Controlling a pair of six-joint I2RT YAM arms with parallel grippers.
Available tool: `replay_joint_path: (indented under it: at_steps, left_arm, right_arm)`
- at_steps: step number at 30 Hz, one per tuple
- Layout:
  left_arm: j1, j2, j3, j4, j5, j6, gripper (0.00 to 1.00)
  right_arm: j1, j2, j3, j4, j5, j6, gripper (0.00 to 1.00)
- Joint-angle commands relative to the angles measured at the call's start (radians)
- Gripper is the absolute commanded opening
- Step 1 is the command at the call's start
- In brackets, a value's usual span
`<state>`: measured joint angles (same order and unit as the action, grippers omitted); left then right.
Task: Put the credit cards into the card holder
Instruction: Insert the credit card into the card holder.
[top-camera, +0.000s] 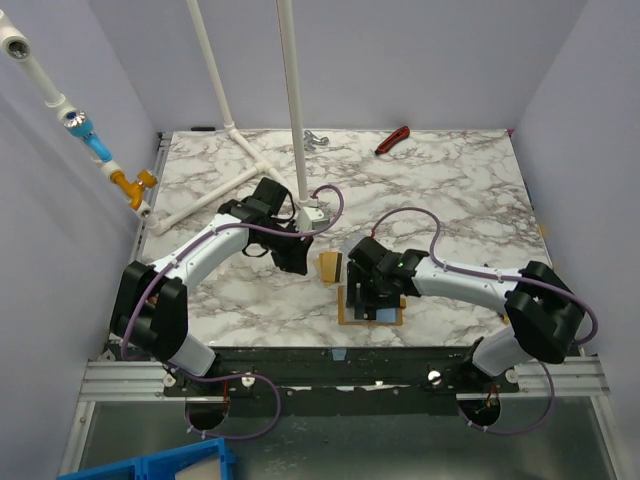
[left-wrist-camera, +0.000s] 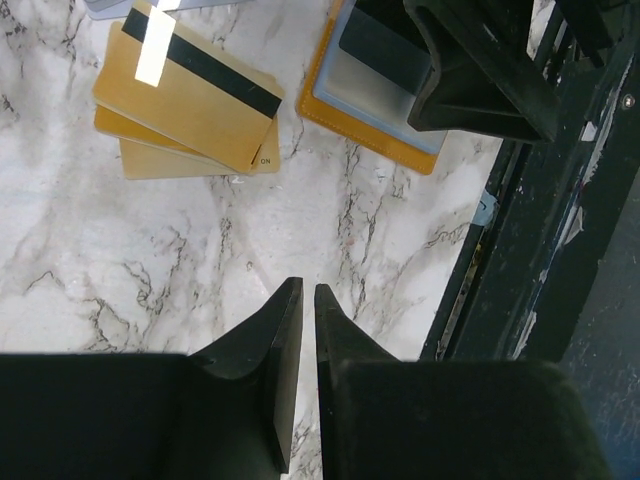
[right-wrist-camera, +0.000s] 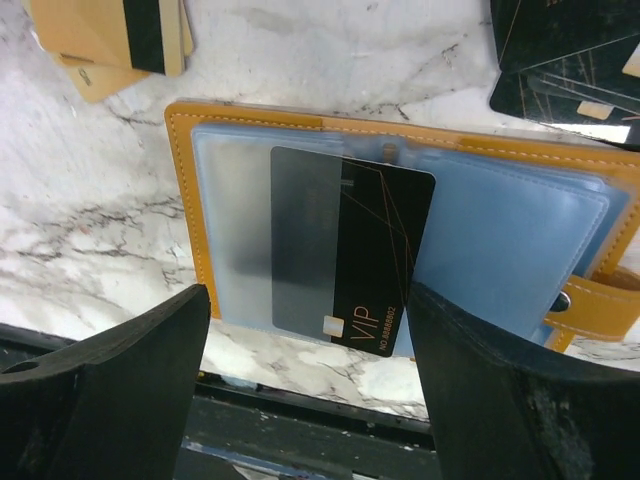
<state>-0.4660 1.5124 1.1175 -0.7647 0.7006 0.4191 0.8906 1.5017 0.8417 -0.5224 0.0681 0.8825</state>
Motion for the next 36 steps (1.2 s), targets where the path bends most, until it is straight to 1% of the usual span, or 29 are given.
replay_joint_path:
  at_steps: [1, 3, 5, 10, 15, 22, 26, 32, 36]
  left_arm:
    - [0.001, -0.023, -0.026, 0.013, 0.024, 0.015, 0.12]
    - [0.001, -0.025, -0.032, 0.015, 0.024, 0.017, 0.12]
    - [0.0, -0.029, -0.035, 0.019, 0.024, 0.018, 0.12]
    - [0.0, -0.026, -0.033, 0.021, 0.03, 0.015, 0.12]
    - [0.001, -0.027, -0.035, 0.021, 0.033, 0.015, 0.12]
    - [0.0, -0.033, -0.046, 0.027, 0.03, 0.013, 0.12]
    - [0.0, -0.042, -0.059, 0.031, 0.028, 0.016, 0.12]
    - [0.0, -0.042, -0.074, 0.048, 0.034, 0.009, 0.12]
    - [0.001, -0.042, -0.069, 0.045, 0.033, 0.009, 0.12]
  right_arm:
    - [0.026, 0.002, 0.057, -0.071, 0.15, 0.033, 0.76]
    - [0.033, -0.016, 0.063, -0.062, 0.166, 0.032, 0.71]
    - [0.033, -0.005, 0.076, -0.069, 0.168, 0.023, 0.72]
    - [0.033, 0.05, 0.094, -0.072, 0.147, 0.012, 0.86]
    - [0.033, 0.066, 0.105, -0.081, 0.173, -0.001, 0.91]
    - [0.035, 0.133, 0.136, -0.044, 0.154, -0.02, 0.91]
    - [0.043, 0.133, 0.132, -0.027, 0.152, -0.021, 0.91]
    - [0.06, 0.14, 0.149, -0.045, 0.178, -0.016, 0.89]
    - [0.085, 0.164, 0.196, -0.081, 0.207, -0.019, 0.87]
